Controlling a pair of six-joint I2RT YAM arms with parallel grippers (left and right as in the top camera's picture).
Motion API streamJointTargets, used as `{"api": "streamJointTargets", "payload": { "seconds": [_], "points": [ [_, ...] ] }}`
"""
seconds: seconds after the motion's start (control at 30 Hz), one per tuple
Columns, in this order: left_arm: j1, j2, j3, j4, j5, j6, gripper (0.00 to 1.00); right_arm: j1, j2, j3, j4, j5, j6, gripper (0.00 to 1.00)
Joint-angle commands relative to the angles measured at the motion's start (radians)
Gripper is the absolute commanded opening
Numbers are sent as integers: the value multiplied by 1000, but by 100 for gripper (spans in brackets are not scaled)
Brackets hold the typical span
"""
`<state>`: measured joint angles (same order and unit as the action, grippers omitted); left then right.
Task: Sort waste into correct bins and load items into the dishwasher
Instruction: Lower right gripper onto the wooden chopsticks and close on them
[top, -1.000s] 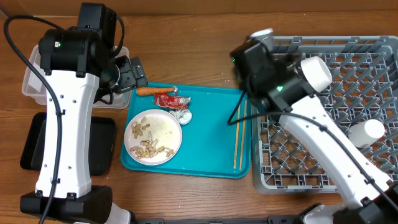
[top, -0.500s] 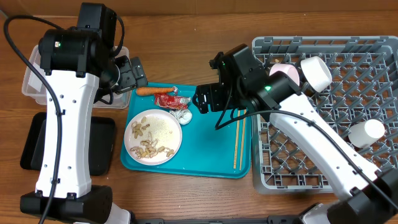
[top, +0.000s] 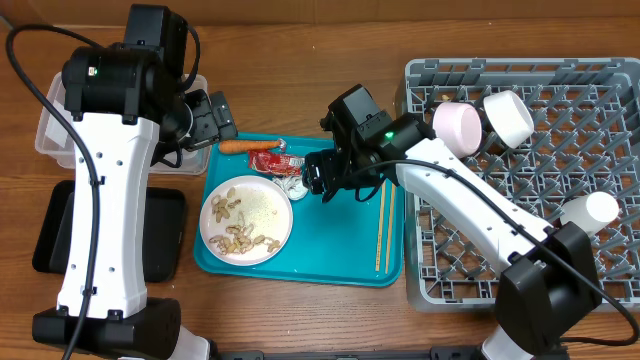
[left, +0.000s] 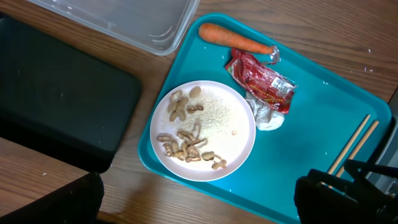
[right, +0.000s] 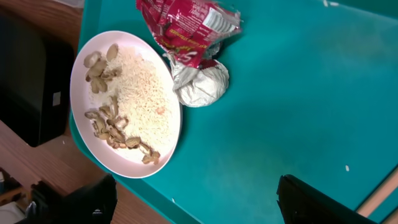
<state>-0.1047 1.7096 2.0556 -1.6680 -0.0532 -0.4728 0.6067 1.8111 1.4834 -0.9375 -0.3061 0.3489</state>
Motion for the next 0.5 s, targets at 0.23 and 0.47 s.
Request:
{"api": "streamJointTargets", "payload": {
  "seconds": [0.23,0.47],
  "points": [
    [0,3,8,4,-2,-14,100,-8,-13,-103,-122,320,276,72],
    [0,3,8,4,-2,-14,100,-24,-13,-240,-6,262,339,56]
  ]
}}
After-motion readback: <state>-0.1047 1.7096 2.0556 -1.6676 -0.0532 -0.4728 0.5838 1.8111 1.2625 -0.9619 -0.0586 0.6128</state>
